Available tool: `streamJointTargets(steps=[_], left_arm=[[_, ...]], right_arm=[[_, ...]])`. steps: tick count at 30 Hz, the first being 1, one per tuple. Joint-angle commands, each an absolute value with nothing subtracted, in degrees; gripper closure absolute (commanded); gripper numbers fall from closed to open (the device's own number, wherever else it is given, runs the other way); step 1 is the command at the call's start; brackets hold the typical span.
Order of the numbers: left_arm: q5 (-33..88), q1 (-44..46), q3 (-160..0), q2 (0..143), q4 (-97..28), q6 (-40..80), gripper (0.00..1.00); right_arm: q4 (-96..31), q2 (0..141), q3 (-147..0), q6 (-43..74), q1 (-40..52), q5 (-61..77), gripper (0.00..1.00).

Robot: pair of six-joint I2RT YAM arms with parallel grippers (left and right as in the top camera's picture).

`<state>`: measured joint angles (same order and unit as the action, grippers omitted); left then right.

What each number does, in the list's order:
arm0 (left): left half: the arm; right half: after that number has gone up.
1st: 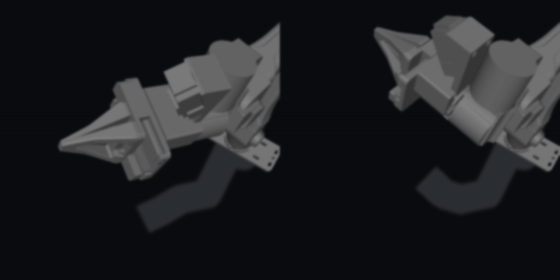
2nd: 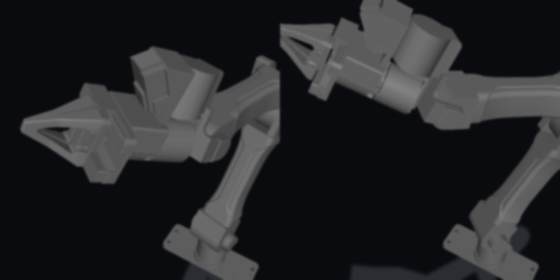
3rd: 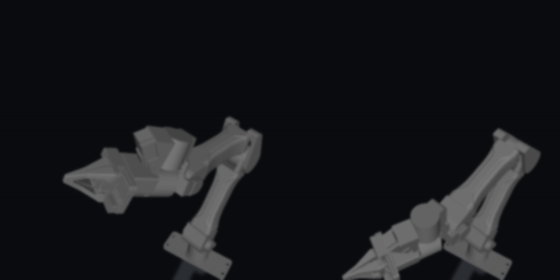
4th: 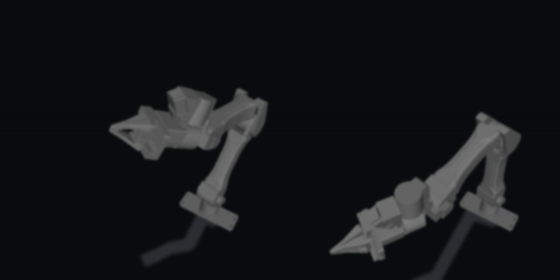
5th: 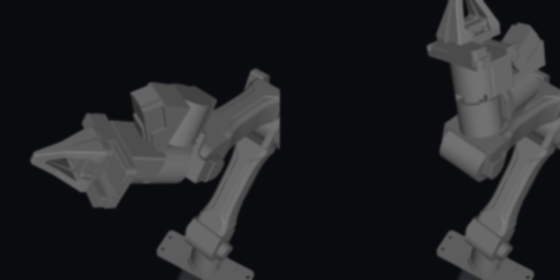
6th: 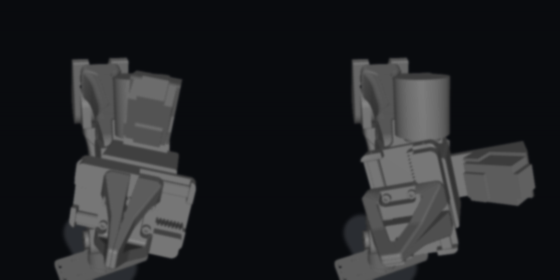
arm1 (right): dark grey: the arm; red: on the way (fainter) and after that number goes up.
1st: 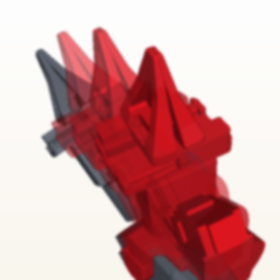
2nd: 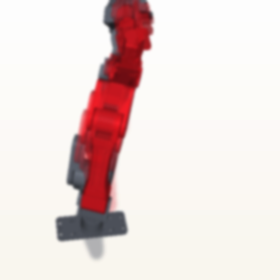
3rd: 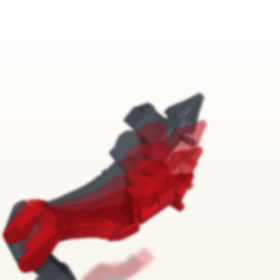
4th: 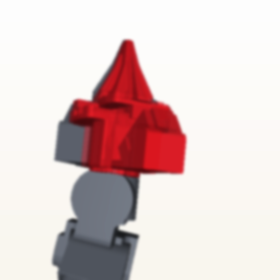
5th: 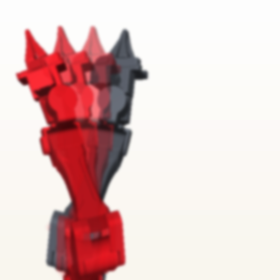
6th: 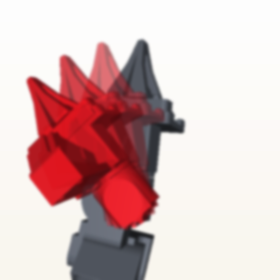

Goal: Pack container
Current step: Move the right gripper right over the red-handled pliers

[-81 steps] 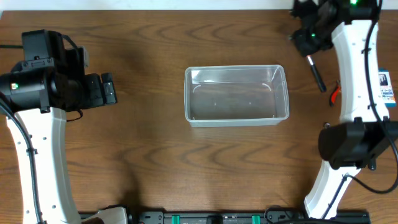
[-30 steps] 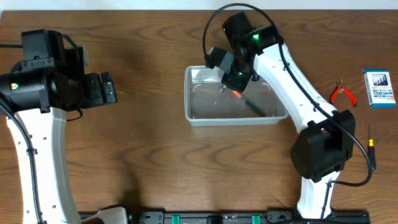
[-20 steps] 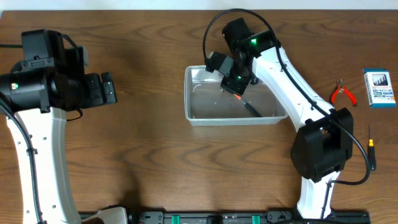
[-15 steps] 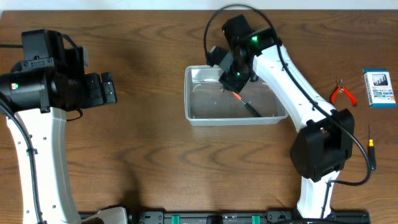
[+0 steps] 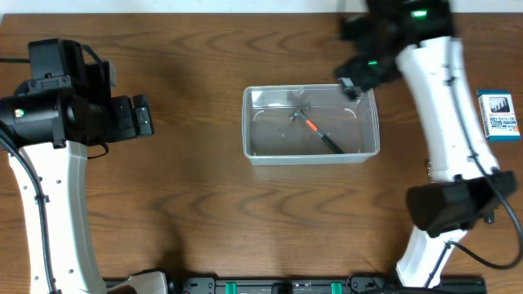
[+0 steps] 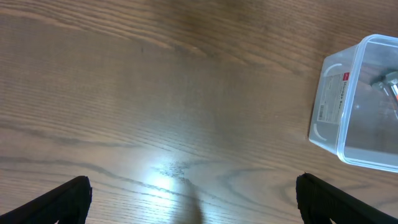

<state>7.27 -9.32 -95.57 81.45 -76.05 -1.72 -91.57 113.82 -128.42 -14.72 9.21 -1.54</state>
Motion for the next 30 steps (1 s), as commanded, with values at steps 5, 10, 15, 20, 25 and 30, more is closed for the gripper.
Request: streamJointTargets(steps=[5, 10, 15, 20, 25, 30], left_arm=[[6.81, -9.58, -96.6, 81.62, -75.81, -1.65, 0.02], [6.81, -9.58, -96.6, 81.62, -75.18, -1.65, 0.02], [6.81, -9.58, -96.6, 81.62, -75.2, -1.65, 0.02], [6.81, -9.58, -96.6, 81.62, -75.5, -1.65, 0.02], [6.81, -9.58, -96.6, 81.62, -75.88, -1.65, 0.02], [6.81, -9.58, -96.6, 81.62, -75.85, -1.65, 0.02]], right_arm=[[-96.88, 109.3, -129.67, -7.53, -5.17, -2.57, 0.01], [-93.97, 110.04, -128.01, 1.74, -12.99, -2.59, 0.01], [-88.97, 110.65, -126.91, 2.66, -15.03, 2.02, 0.01], [-81.62, 110.96, -123.09, 7.84, -15.03, -0.12, 0.01], [-79.46, 115.24, -120.07, 12.84, -15.09, -2.33, 0.01], [-80.18, 122.1, -120.07, 13.32, -15.53, -2.35, 0.01]])
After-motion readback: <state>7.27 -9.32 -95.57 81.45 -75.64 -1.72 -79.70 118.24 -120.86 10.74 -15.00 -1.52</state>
